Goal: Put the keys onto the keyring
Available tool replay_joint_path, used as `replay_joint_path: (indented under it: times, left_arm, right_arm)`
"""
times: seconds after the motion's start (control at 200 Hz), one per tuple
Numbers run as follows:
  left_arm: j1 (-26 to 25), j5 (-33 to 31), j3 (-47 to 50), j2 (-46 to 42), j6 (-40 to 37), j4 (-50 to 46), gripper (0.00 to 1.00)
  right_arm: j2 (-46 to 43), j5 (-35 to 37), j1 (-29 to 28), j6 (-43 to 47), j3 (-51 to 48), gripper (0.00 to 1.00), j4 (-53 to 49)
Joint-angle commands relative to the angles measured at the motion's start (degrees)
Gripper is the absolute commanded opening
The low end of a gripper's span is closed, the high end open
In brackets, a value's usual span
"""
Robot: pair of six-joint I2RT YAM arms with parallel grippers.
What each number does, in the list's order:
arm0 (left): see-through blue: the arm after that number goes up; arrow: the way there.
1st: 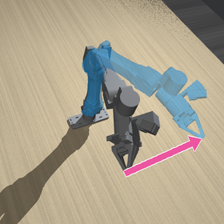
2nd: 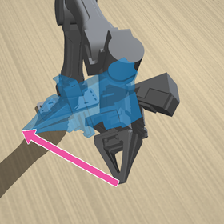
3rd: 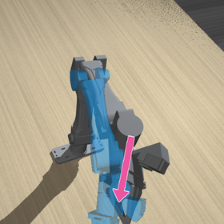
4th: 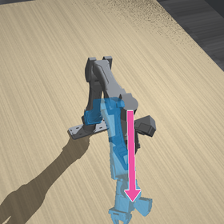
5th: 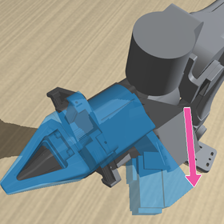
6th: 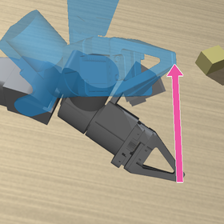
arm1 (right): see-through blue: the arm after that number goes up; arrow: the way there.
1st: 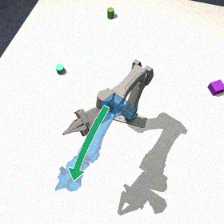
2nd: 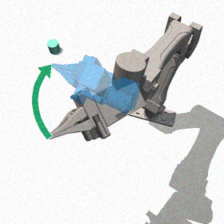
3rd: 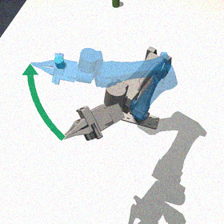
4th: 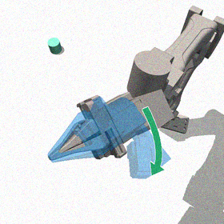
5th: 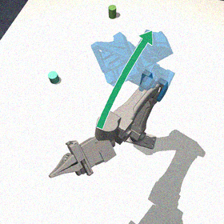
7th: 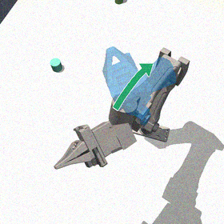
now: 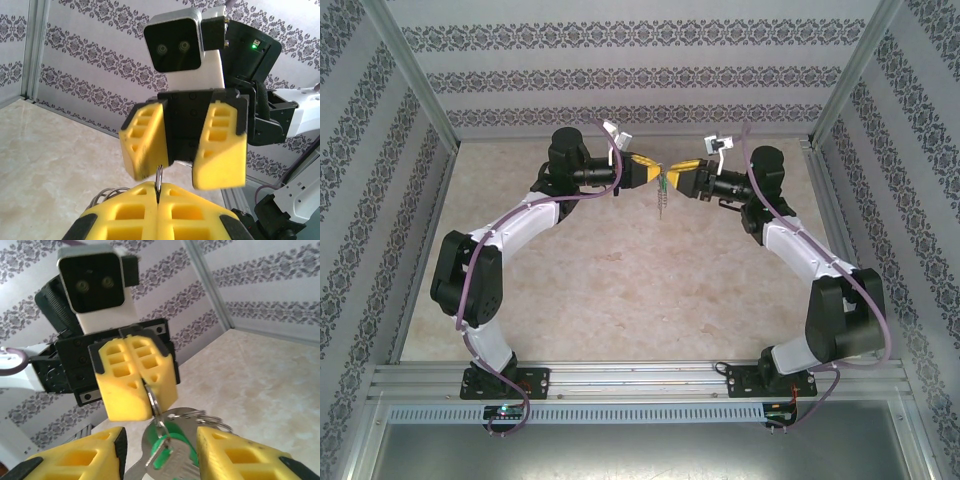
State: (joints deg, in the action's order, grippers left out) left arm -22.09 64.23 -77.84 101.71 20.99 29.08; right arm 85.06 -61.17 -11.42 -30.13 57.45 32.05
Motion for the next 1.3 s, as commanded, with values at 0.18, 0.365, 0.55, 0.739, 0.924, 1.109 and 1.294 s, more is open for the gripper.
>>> replay_joint_path:
  times: [0.18,0.365,0.55,0.739,0.924,1.109,1.294]
  left_arm:
    - [-0.5,0.7,-1.0,-1.5,0.7,3.3,0.0]
    - [-0.5,0.9,-1.0,-1.4,0.9,3.2,0.0]
    - [-0.5,1.1,-1.2,-1.2,1.0,3.2,0.0]
    - [-0.5,1.1,-1.1,-1.4,1.1,3.4,0.0]
    - [-0.5,0.7,-0.9,-1.7,1.5,4.5,0.0]
    - [-0.5,0.5,-0.7,-1.8,2.8,6.6,0.0]
    - [-0.6,0.5,-0.4,-1.8,3.2,7.3,0.0]
  right_arm:
    - [1.0,-3.0,-0.5,0.1,-0.2,0.32,3.0]
    - [0.6,-2.8,0.2,0.0,-0.9,0.28,3.2]
    - [0.6,-3.2,0.3,-0.1,-0.7,0.15,3.5]
    - [0.6,-3.7,0.4,0.1,-1.0,0.0,3.2]
    - [0.7,-4.3,0.4,0.3,-1.4,0.0,2.9]
    - [1.1,-4.9,-0.1,0.7,-1.8,0.0,2.5]
    - [2.0,-5.5,-1.0,0.9,-1.0,0.0,2.5]
